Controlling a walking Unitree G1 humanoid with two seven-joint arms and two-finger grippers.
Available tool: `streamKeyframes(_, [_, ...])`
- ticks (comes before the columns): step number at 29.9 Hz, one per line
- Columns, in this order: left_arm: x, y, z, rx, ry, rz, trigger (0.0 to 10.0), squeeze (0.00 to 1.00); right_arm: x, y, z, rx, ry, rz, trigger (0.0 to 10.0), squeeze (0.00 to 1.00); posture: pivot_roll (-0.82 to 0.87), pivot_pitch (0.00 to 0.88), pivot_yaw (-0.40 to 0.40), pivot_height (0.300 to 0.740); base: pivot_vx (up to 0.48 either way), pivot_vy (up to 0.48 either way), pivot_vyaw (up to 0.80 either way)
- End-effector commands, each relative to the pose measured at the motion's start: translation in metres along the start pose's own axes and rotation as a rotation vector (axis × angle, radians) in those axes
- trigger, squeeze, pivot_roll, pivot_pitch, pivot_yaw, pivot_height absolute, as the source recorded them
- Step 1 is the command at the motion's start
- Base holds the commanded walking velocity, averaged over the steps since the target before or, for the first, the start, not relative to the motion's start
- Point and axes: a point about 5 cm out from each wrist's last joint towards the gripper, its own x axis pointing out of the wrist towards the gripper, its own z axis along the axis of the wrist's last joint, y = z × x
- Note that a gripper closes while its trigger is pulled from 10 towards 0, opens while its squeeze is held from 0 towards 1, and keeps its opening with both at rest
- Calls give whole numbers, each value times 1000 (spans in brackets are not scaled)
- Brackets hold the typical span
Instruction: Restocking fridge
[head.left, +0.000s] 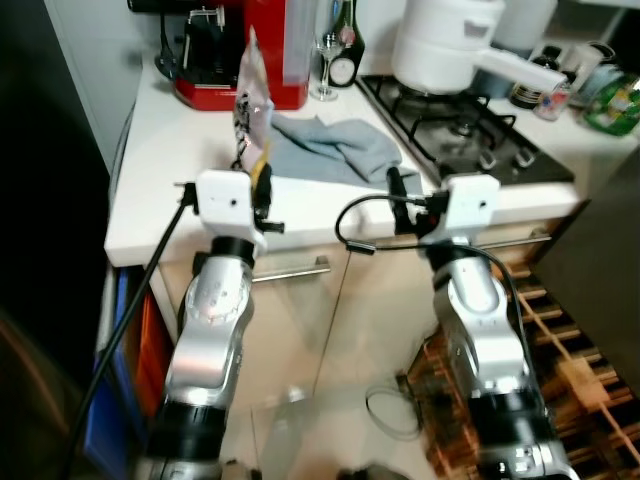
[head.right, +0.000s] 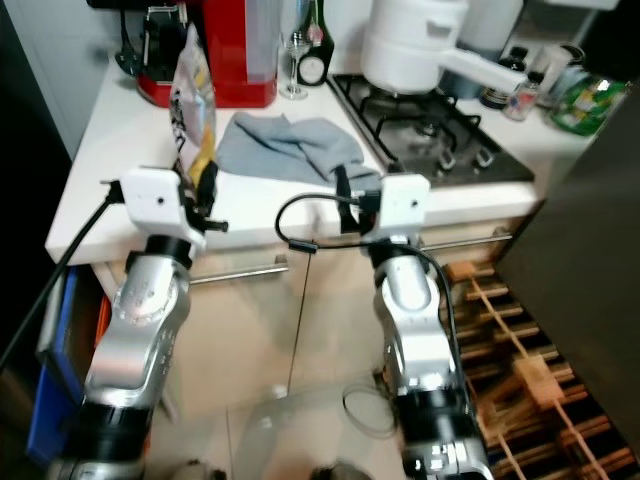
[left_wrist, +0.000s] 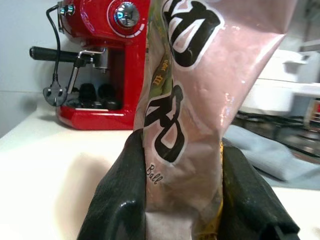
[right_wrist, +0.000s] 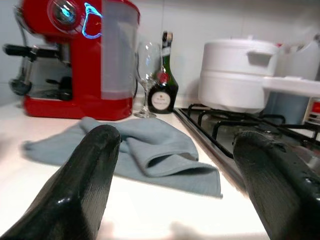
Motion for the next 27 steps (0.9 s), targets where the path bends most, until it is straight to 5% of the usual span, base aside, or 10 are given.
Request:
streamKeyframes(1, [3, -3, 8, 7, -40, -5, 10000, 0, 0, -4, 2, -3, -8, -11, 10000, 0, -31, 0, -70, 740, -240, 0, 0])
streamKeyframes(11, [-3, -9, -1, 16, -8, -17, 10000, 0, -8, -7, -8, -29, 45, -21, 10000, 0, -40, 0, -61, 740, -262, 0, 0])
streamKeyframes(27, [-2, -10, -4, 30, 4, -35, 10000, 0, -11, -7, -16, -53, 83, -18, 10000, 0, -40, 0, -58, 740, -210, -92, 770])
